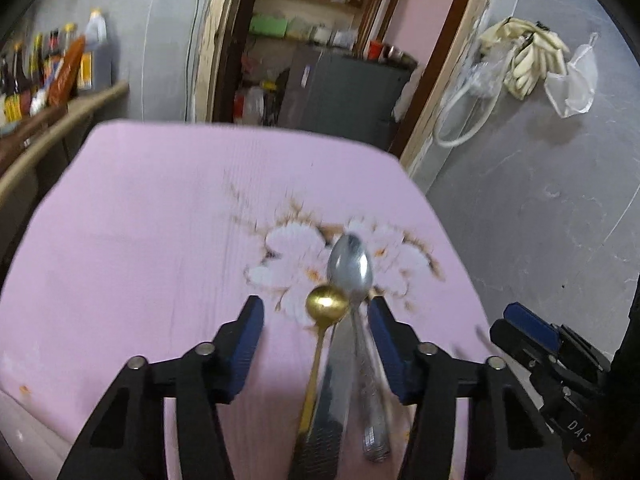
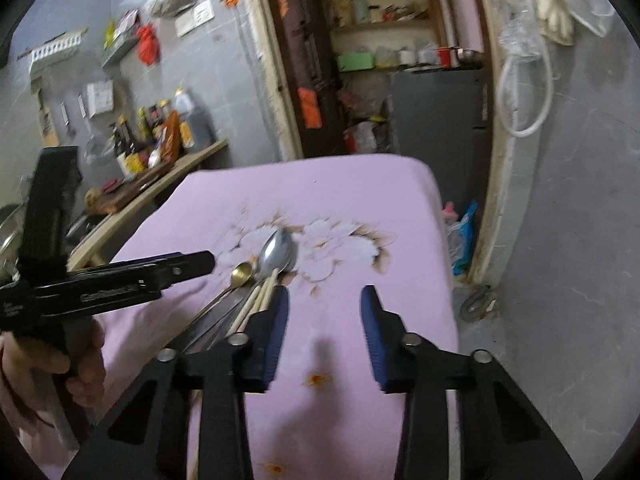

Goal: Organize utensils
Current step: 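Return the left tool to the gold spoon while the right tool moves to the chopsticks, then grasp the gold spoon with the left tool while the right tool grasps a chopstick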

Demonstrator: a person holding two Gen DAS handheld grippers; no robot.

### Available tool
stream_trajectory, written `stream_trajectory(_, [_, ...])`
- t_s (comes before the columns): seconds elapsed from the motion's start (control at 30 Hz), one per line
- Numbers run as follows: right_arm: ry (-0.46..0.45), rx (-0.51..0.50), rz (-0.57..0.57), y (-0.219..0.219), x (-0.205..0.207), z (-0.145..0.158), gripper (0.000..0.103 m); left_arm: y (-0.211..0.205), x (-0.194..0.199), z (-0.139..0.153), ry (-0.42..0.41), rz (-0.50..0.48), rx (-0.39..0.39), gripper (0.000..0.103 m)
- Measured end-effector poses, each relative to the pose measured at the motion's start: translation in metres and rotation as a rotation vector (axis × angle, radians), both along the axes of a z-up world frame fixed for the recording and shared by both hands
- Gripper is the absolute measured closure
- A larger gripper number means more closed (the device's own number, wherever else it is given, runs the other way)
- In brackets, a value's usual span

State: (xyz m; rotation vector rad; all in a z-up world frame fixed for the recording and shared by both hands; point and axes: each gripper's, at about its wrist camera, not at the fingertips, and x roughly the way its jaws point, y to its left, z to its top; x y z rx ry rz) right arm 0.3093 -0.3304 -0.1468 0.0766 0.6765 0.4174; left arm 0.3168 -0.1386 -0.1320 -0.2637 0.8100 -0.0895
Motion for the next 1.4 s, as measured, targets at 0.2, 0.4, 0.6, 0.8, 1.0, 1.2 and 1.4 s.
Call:
stream_trajectory(0.2, [0.055,-0.032,0.105,0.018,0.005,-0.01,0.078,0.001,0.002,-0.018,0.073,-0.045,-0.034,0.064])
stream_trajectory(0.4, [0.098,-0.067,0.184,0.037,0.006,-0.017,0.08,-0.003,0.005,-0.025,0.096,-0.078,-0.021,0.07])
stream_trajectory(0.6, [0.16,-0.081,0.21,0.044,0.01,-0.027,0.08,-0.002,0.01,-0.026,0.103,-0.086,-0.013,0.074])
stream_trajectory(0.8, [0.16,-0.163,0.132,0.047,0.009,-0.026,0.092,-0.003,0.016,-0.024,0.115,-0.071,0.024,0.082])
stream_trajectory(1.0, [0.137,-0.127,0.134,0.043,0.004,-0.017,0.092,-0.002,0.018,-0.022,0.159,-0.062,0.06,0.093])
stream_trajectory(1.2, [0.182,-0.025,0.166,0.042,0.02,-0.015,0.092,-0.001,0.018,-0.022,0.166,-0.057,0.045,0.094])
stream_trajectory(1.4, [0.267,0.056,0.188,0.044,0.042,-0.029,0.092,0.005,0.019,-0.023,0.159,-0.05,0.009,0.094])
